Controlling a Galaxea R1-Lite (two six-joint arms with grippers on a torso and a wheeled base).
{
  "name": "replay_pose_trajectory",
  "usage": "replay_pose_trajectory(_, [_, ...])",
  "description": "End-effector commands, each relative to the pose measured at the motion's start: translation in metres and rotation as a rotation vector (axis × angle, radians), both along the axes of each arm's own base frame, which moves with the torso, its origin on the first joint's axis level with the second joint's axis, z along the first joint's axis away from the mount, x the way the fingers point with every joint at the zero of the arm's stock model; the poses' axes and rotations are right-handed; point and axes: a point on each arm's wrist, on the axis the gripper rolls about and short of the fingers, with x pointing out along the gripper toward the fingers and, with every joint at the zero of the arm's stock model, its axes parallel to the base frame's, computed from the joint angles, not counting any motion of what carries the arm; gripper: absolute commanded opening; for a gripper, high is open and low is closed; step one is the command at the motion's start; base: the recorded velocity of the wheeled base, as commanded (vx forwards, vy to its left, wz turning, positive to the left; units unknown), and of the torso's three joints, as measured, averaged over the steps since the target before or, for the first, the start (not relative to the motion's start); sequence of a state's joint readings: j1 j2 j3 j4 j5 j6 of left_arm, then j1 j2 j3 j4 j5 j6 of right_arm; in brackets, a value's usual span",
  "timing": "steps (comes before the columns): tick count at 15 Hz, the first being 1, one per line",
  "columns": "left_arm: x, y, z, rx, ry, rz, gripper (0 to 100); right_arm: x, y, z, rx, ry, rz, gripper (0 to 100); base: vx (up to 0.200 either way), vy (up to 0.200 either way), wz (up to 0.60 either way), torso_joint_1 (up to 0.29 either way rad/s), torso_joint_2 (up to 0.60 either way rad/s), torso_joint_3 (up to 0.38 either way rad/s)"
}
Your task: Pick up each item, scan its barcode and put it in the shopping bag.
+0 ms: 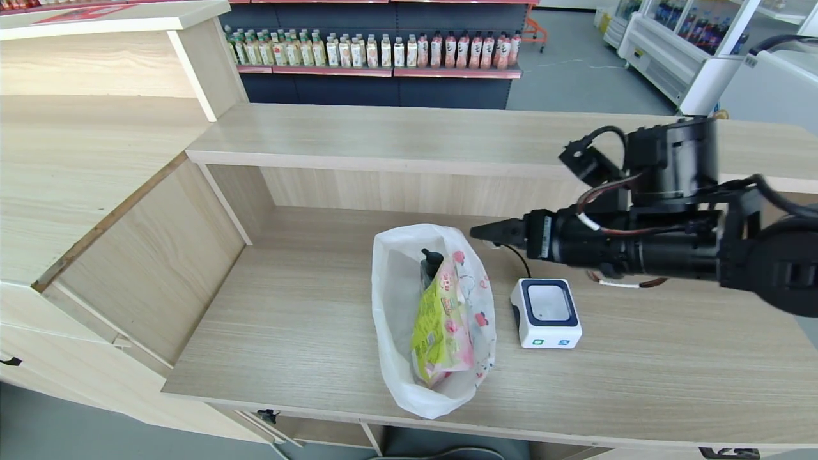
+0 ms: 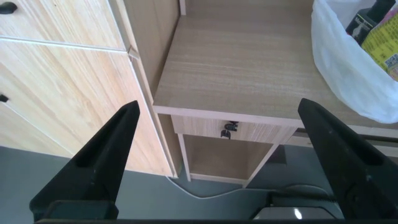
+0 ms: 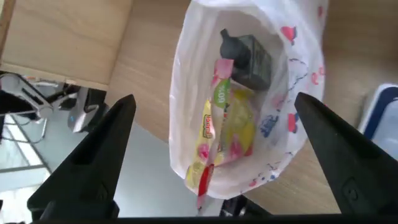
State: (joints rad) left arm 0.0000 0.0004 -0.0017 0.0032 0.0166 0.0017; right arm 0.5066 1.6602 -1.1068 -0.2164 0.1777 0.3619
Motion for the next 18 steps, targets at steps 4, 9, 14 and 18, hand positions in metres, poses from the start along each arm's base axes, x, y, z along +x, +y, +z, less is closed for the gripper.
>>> replay_pose_trajectory(4, [0.0,0.0,0.0,0.0,0.0,0.0,100,-0.12,-0.112,0.018,-0.253,-0.235,-0.454,100,0.0,0.0,0.0,0.0,0.0,0.0])
replay_pose_trajectory(9, [0.0,0.0,0.0,0.0,0.0,0.0,100,-0.241,-0.153,-0.086,-0.389,-0.326,-0.551,100,0.0,0.0,0.0,0.0,0.0,0.0])
replay_pose_trajectory(14, [0.0,0.0,0.0,0.0,0.0,0.0,100,-0.284,-0.156,-0.154,-0.381,-0.41,-0.646,100,0.0,0.0,0.0,0.0,0.0,0.0])
replay_pose_trajectory(18, [0.0,0.0,0.0,0.0,0.0,0.0,100,-0.293,-0.154,-0.162,-0.371,-0.481,-0.567,100,0.0,0.0,0.0,0.0,0.0,0.0])
